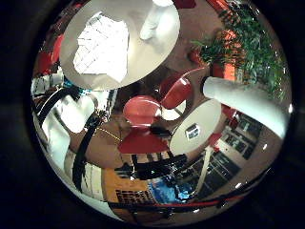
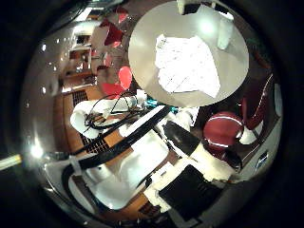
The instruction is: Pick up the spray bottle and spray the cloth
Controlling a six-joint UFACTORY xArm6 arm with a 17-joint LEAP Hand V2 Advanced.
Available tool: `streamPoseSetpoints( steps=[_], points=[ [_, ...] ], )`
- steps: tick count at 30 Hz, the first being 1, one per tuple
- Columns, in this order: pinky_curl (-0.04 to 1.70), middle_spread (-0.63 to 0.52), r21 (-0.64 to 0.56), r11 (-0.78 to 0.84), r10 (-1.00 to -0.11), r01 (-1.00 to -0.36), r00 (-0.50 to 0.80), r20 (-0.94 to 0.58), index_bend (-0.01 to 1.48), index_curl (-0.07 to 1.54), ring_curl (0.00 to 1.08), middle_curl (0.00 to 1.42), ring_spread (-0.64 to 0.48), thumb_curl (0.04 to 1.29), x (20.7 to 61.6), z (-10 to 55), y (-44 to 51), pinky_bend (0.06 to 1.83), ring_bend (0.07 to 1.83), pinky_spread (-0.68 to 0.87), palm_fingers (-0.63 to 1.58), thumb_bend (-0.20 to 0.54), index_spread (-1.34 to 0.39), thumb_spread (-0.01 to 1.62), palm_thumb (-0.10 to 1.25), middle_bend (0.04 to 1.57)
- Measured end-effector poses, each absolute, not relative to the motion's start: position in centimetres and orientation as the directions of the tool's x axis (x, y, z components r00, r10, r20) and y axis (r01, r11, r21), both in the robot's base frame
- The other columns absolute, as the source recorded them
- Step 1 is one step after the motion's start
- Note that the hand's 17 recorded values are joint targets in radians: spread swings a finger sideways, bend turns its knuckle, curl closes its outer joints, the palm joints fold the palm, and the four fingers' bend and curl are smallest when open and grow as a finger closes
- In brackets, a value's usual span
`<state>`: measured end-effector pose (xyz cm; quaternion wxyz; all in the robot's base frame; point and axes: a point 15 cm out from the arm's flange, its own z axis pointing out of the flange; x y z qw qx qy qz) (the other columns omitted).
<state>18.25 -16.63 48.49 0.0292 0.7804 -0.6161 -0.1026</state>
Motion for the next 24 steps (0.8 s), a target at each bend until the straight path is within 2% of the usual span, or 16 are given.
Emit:
streamPoseSetpoints(
  steps=[3, 7, 13, 19, 24],
  points=[
    [0.30, 0.08, 0.138, -0.182, -0.976, -0.974, 0.162, -0.145, 0.18, 0.32, 0.22, 0.34, 0.24, 0.28, 17.4, 48.1, -18.3, 0.21, 0.20, 0.44, 0.23, -0.020, -0.34, 1.09, 0.65, 0.20],
    [0.29, 0.06, 0.029, -0.071, -0.964, -0.997, 0.061, -0.257, 0.19, 0.33, 0.23, 0.33, 0.23, 0.28, 17.2, 47.0, -20.2, 0.19, 0.22, 0.44, 0.29, -0.020, -0.34, 1.10, 0.65, 0.20],
    [0.28, 0.04, -0.095, 0.139, -0.856, -0.986, -0.072, -0.511, 0.17, 0.33, 0.24, 0.35, 0.22, 0.27, 17.4, 43.8, -24.6, 0.19, 0.23, 0.44, 0.31, -0.027, -0.33, 1.09, 0.58, 0.22],
    [0.27, 0.03, -0.200, 0.247, -0.759, -0.948, -0.061, -0.649, 0.19, 0.33, 0.24, 0.35, 0.21, 0.28, 18.9, 42.3, -26.6, 0.19, 0.22, 0.43, 0.31, -0.022, -0.31, 1.08, 0.57, 0.23],
    [0.25, 0.02, -0.305, 0.384, -0.626, -0.871, -0.004, -0.779, 0.26, 0.38, 0.22, 0.35, 0.21, 0.28, 21.0, 40.4, -27.0, 0.18, 0.19, 0.42, 0.35, -0.021, -0.34, 1.07, 0.58, 0.21]
  ],
)
